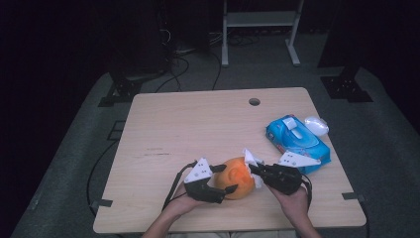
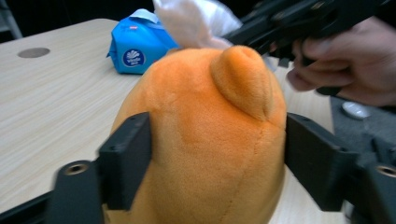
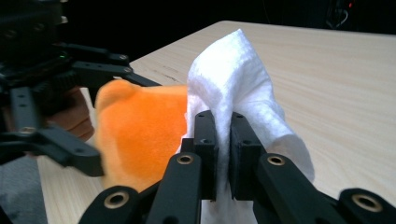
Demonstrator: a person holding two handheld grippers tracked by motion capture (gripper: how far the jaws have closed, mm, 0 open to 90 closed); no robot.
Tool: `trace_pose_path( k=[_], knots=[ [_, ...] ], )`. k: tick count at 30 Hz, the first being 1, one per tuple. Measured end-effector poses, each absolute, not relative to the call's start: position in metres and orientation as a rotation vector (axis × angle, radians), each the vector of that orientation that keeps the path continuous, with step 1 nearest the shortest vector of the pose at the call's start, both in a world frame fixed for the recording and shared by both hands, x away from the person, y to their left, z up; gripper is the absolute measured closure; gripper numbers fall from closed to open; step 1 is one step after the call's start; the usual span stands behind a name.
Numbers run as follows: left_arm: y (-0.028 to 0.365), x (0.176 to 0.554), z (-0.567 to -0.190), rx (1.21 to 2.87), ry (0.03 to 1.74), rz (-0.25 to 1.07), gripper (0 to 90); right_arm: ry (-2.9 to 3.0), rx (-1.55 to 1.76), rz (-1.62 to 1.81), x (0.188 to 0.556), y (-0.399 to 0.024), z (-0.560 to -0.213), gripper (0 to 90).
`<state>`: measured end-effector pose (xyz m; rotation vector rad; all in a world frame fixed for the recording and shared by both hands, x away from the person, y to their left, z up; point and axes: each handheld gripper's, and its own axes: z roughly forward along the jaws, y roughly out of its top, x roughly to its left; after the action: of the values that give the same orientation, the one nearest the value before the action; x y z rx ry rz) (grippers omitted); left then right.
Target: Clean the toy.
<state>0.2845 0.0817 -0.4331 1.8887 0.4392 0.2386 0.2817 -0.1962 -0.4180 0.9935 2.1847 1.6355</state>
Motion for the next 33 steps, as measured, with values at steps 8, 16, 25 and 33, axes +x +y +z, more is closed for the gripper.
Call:
trace_pose_path(
  k=[8,16,25,33],
  knots=[
    [0.074,0.276,-0.437,1.947,0.363,0.260,34.1,2.232,0.780,1.678,0.263,-0.172,-0.402,82.5],
    [0.075,0.281,-0.437,1.916,0.387,0.269,23.8,2.205,0.897,1.662,0.274,-0.191,-0.410,82.9],
    [0.069,0.273,-0.440,1.971,0.328,0.279,36.5,2.254,0.743,1.611,0.258,-0.168,-0.398,83.0],
    [0.069,0.277,-0.442,1.946,0.321,0.252,34.8,2.170,1.012,1.590,0.287,-0.208,-0.417,82.9]
  ],
)
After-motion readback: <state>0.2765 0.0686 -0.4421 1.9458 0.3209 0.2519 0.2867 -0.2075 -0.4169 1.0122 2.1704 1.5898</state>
